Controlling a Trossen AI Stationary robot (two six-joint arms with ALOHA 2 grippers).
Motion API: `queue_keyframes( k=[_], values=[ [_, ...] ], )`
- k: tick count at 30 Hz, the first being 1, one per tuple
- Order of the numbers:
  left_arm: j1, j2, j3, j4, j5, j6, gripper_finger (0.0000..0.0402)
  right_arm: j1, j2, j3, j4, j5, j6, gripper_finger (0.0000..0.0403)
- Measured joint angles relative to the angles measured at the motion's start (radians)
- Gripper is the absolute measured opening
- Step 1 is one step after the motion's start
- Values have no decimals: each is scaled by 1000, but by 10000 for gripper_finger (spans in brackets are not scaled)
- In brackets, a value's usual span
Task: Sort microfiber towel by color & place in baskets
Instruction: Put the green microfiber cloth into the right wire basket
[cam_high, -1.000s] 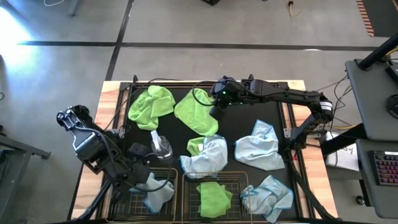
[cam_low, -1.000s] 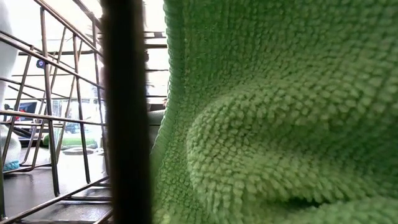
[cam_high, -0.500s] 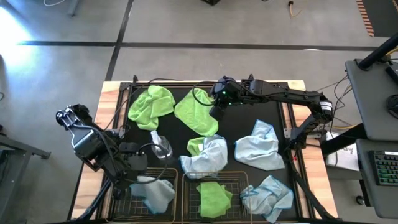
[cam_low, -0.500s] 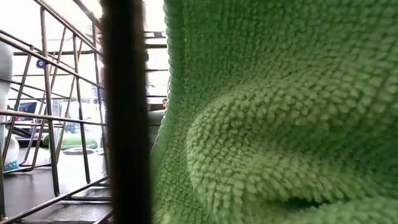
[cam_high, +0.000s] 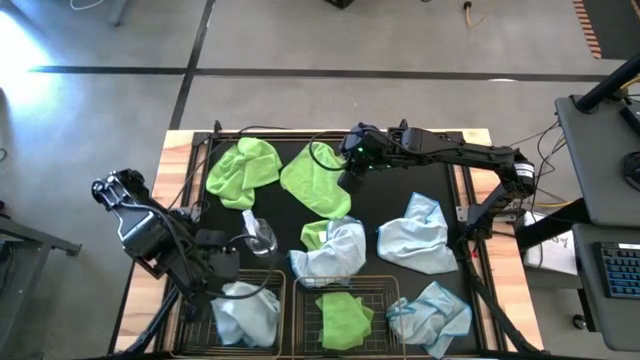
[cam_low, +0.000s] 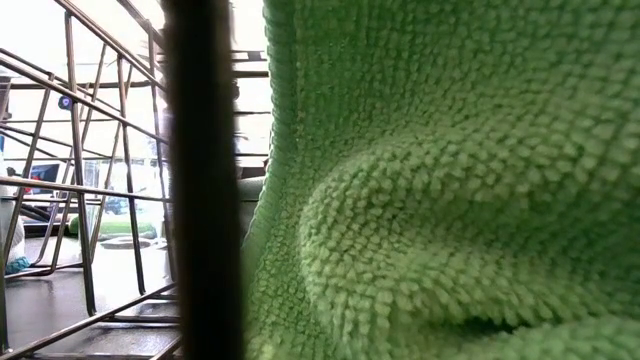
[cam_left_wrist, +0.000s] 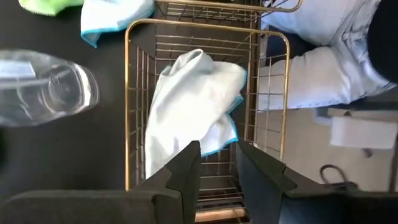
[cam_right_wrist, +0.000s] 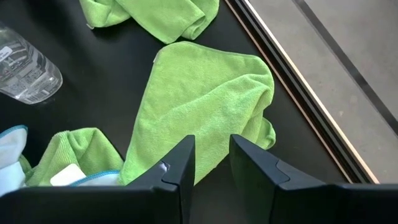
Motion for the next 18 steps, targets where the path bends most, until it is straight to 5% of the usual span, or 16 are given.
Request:
queue_keyframes(
  k=[4, 9, 18],
  values=[
    [0, 2, 0, 0, -57, 169, 88, 0, 0, 0, 3, 0, -1, 95],
    [0, -5, 38, 0, -282, 401, 83, 0, 0, 0, 4, 0, -2, 92],
    [0, -6, 138, 96, -413, 457, 82, 0, 0, 0, 5, 0, -2, 97]
  ],
)
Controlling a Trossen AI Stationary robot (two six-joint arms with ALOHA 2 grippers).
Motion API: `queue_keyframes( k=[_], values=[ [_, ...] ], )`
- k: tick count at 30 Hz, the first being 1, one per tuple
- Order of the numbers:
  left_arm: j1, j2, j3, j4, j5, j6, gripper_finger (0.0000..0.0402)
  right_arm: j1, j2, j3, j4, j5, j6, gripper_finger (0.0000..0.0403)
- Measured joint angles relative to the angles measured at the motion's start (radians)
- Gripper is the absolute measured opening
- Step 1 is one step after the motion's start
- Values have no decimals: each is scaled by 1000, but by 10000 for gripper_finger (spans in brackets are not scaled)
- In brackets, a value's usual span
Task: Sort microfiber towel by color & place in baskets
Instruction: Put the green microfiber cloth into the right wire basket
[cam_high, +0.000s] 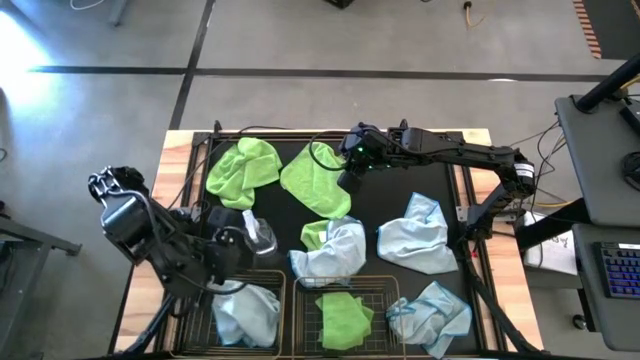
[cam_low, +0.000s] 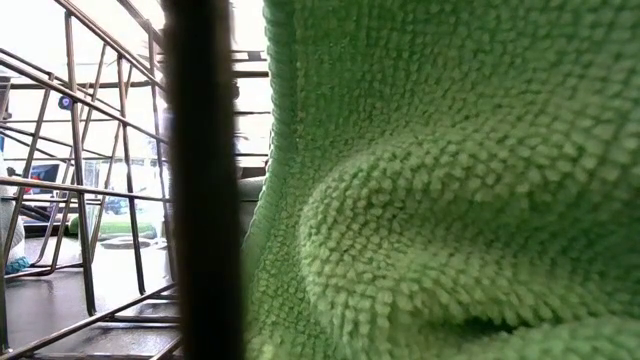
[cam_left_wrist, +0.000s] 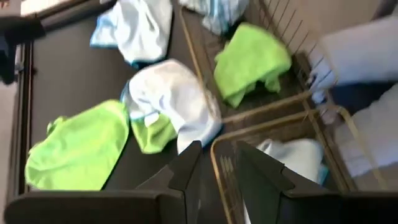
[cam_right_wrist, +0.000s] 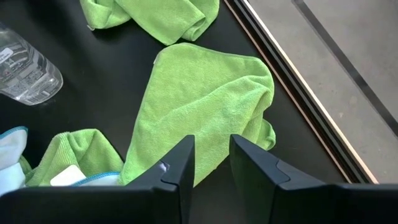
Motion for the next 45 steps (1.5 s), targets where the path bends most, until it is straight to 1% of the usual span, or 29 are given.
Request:
queue_keyframes(
  k=[6, 12, 17, 26, 30, 35, 38, 41, 42, 43, 45],
  values=[
    [0, 1, 52, 83, 1, 0, 82, 0, 0, 0, 0, 0, 0, 100],
    [0, 2, 89, 187, 1, 0, 82, 0, 0, 0, 0, 0, 0, 91],
    [0, 7, 101, 298, 2, 0, 82, 0, 0, 0, 0, 0, 0, 86],
    [0, 28, 108, 512, 2, -26, 82, 0, 0, 0, 1, 0, 0, 94],
    [0, 33, 109, 478, 2, -26, 82, 0, 0, 0, 0, 0, 0, 88],
    [0, 41, 106, 397, 5, -21, 82, 0, 0, 0, 1, 0, 0, 80],
    [0, 37, 106, 388, 1, 49, 82, 0, 0, 0, 1, 0, 0, 80],
    [7, 29, 106, 384, 0, 189, 82, 0, 0, 0, 1, 0, 0, 83],
    [7, 27, 106, 384, 0, 208, 82, 0, 0, 0, 1, 0, 0, 85],
    [7, 26, 106, 384, 0, 203, 82, 0, 0, 0, 1, 1, 0, 86],
    [10, 23, 106, 384, 1, 121, 82, 0, 0, 0, 1, 1, 0, 89]
  ],
)
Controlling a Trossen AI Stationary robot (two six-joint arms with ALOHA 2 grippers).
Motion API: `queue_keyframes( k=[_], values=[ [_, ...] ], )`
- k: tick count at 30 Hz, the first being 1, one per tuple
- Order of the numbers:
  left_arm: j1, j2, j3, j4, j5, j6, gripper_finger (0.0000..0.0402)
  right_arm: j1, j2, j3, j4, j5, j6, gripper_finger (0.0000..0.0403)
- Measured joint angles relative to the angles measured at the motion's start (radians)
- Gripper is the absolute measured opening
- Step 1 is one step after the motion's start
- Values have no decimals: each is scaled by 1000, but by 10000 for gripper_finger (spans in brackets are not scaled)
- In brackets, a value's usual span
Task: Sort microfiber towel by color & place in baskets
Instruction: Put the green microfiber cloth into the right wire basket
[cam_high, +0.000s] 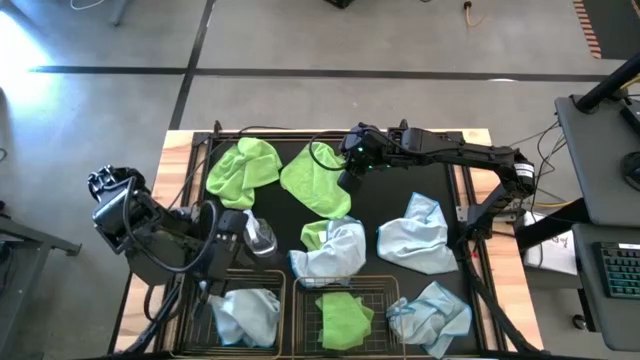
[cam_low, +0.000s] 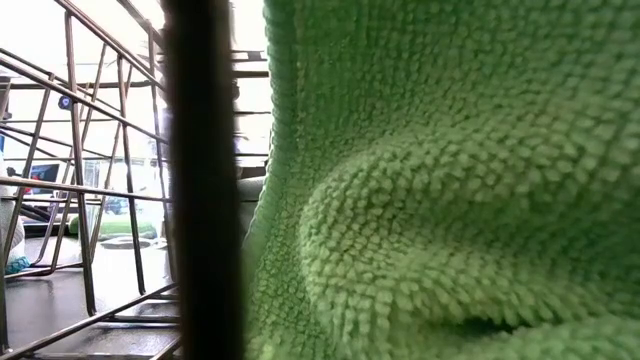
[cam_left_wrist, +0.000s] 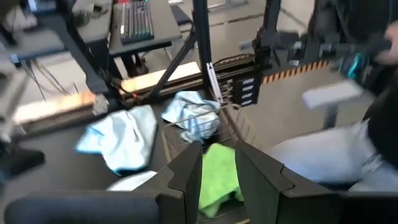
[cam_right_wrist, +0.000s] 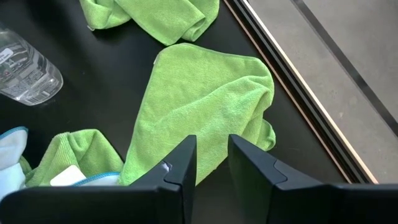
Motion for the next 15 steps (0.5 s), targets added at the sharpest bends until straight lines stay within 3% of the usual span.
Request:
queue_keyframes(
  k=[3, 15],
  values=[
    [6, -6, 0, -2, 1, -105, 82, 0, 0, 0, 0, 0, 0, 91],
    [6, -5, -4, -31, 18, -130, 82, 0, 0, 0, 0, 0, 0, 75]
  ],
)
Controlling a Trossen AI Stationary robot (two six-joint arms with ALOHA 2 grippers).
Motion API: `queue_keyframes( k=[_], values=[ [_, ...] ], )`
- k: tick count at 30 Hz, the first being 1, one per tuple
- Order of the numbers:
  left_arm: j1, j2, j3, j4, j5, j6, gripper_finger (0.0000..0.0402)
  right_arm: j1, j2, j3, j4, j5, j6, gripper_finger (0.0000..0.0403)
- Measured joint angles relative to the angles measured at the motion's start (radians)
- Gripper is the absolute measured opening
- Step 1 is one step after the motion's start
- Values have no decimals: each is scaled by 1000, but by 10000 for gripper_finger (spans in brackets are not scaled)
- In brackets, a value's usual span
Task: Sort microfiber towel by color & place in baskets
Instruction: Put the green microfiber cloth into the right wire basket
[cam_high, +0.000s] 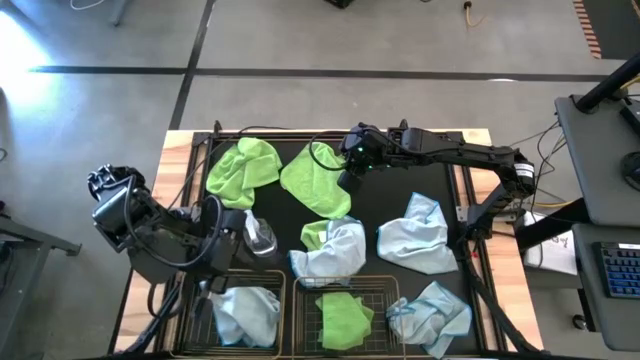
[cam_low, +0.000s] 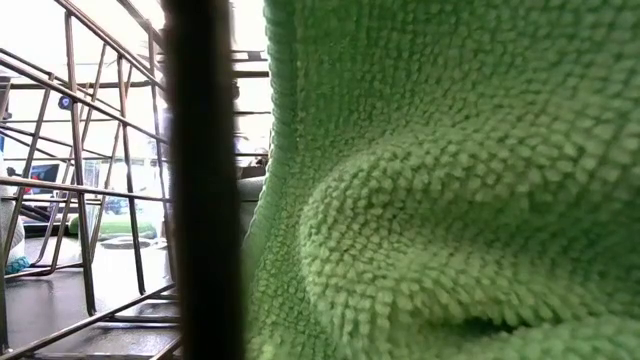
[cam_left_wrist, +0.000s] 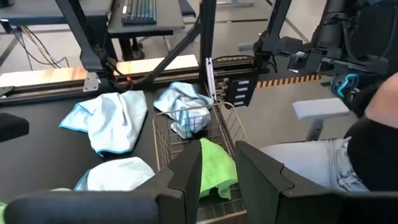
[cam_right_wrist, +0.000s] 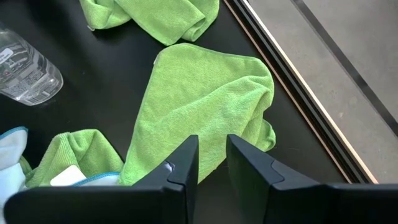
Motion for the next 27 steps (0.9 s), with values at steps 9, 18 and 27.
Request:
queue_keyframes(
  k=[9, 18, 27],
  values=[
    [4, 0, -1, -56, 9, 16, 82, 0, 0, 0, 0, 0, 0, 84],
    [3, 12, -6, -59, 27, -11, 82, 0, 0, 0, 0, 0, 0, 85],
    [3, 24, -7, 25, 292, 99, 82, 0, 0, 0, 0, 0, 0, 72]
  ],
)
